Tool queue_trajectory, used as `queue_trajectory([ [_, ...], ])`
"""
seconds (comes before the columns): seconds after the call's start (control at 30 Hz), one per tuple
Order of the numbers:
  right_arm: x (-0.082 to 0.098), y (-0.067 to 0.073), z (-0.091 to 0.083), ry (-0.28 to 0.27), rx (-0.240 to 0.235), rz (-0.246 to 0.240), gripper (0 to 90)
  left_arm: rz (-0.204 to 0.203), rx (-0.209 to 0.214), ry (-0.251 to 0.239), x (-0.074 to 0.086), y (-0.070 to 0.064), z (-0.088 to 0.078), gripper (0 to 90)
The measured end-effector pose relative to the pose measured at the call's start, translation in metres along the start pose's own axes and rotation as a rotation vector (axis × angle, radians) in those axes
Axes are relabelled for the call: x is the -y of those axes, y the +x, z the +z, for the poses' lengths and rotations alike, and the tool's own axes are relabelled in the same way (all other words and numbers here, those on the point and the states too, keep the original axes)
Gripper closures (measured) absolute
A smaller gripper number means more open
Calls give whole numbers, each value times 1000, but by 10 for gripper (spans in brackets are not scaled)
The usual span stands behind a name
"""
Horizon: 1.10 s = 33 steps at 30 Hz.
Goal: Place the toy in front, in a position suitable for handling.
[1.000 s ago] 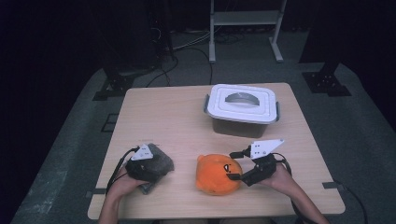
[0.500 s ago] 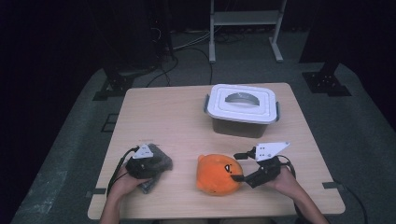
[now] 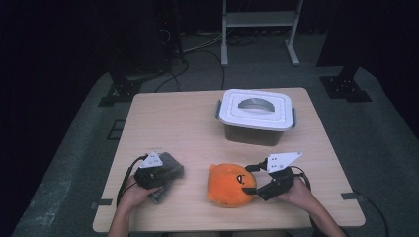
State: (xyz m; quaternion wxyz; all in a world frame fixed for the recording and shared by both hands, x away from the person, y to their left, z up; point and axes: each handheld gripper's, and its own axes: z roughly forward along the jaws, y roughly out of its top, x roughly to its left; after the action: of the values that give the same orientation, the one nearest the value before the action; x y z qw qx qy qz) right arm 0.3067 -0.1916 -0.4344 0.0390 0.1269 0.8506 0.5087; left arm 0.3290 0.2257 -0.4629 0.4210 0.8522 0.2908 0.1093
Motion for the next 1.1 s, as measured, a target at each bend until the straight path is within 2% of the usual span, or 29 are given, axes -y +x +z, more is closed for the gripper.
queue_trajectory([
  [0.23,2,-1,3,1,0,0,261,-4,111,-131,-18,-17,-1,766],
  [0.3,2,-1,3,1,-1,2,262,-4,161,-176,-26,-24,0,766],
  [0.43,3,-2,5,-1,-3,8,268,33,237,-215,-42,-42,5,766],
  [0.5,3,-1,5,-1,-1,9,271,53,269,-219,-50,-50,9,766],
  [0.67,2,0,8,2,-1,2,273,145,337,-202,-75,-79,22,766],
  [0.8,1,1,10,10,1,-5,275,220,368,-180,-95,-96,30,766],
  [0.83,1,1,10,11,0,-5,275,249,374,-169,-102,-102,33,766],
  [0.9,0,1,11,13,1,-9,275,286,370,-140,-109,-108,38,766],
  [0.97,0,1,11,18,2,-14,275,305,371,-109,-111,-110,44,766],
  [1.1,4,-1,11,34,2,-26,303,279,383,-94,-106,-107,49,765],
])
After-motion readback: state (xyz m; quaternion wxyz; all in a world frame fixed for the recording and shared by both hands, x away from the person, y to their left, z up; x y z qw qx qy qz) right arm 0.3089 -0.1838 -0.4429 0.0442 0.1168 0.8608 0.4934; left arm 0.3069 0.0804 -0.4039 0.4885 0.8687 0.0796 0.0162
